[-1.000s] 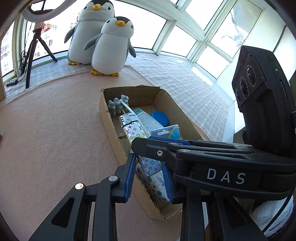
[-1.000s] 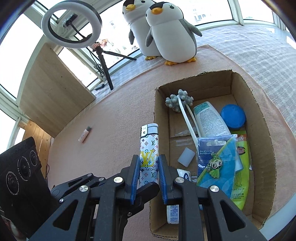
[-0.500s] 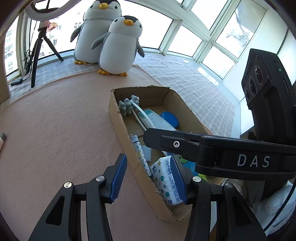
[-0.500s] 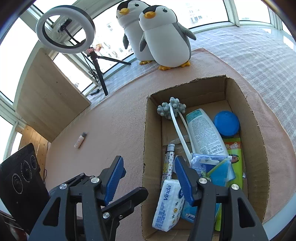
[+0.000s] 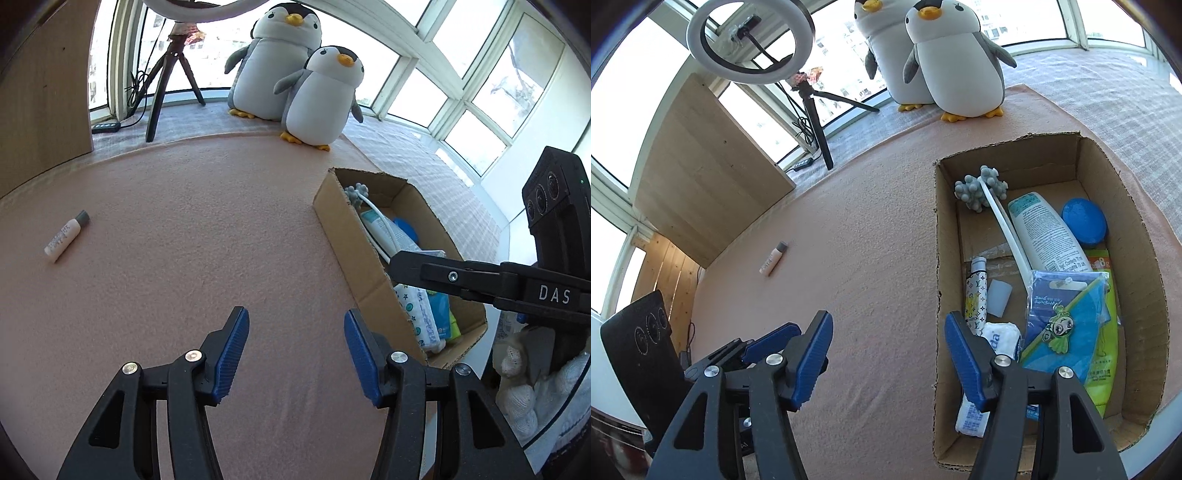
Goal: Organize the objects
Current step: 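Move the left tool over the small white bottle, then close the left tool on the white bottle, then carry the white bottle with the left tool into the box and release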
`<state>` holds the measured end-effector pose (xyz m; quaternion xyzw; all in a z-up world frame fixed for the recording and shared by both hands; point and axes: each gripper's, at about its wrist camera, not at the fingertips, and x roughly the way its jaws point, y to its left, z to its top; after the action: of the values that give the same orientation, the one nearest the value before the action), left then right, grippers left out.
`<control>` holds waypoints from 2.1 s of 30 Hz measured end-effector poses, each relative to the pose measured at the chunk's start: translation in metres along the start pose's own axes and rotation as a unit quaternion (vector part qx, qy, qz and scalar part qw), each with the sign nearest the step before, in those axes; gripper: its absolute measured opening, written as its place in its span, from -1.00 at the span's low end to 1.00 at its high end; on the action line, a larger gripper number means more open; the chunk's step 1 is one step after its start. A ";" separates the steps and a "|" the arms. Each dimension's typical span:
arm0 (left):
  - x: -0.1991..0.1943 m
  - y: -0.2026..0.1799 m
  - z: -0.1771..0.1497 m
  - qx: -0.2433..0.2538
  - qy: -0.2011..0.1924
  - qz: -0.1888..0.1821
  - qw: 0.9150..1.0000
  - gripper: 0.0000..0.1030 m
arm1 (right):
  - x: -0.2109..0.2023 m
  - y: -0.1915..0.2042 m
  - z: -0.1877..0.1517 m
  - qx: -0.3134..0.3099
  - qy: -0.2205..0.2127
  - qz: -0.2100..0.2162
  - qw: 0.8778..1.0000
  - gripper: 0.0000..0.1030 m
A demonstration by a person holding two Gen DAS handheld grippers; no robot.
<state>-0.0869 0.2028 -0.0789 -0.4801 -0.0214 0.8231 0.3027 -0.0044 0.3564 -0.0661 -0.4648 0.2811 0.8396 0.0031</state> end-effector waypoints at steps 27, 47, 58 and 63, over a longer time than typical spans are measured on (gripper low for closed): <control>0.007 0.202 0.061 -0.038 0.018 0.173 0.984 0.11 | -0.041 0.042 -0.060 -0.004 -0.007 -0.004 1.000 0.17; 0.059 0.219 0.078 -0.033 0.057 0.187 0.980 -0.09 | -0.062 0.014 -0.078 0.038 -0.025 -0.044 0.998 0.17; 0.053 0.206 0.071 -0.031 0.055 0.176 0.982 -0.57 | -0.058 0.024 -0.076 0.001 -0.030 -0.085 0.996 0.17; 0.050 0.178 0.064 -0.026 0.053 0.146 0.988 -0.57 | -0.059 0.023 -0.072 -0.008 -0.037 -0.105 0.994 0.17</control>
<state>-0.2416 0.1002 -0.1414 -0.5284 0.0434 0.8312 0.1674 0.0790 0.3180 -0.0391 -0.4606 0.2236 0.8534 0.0982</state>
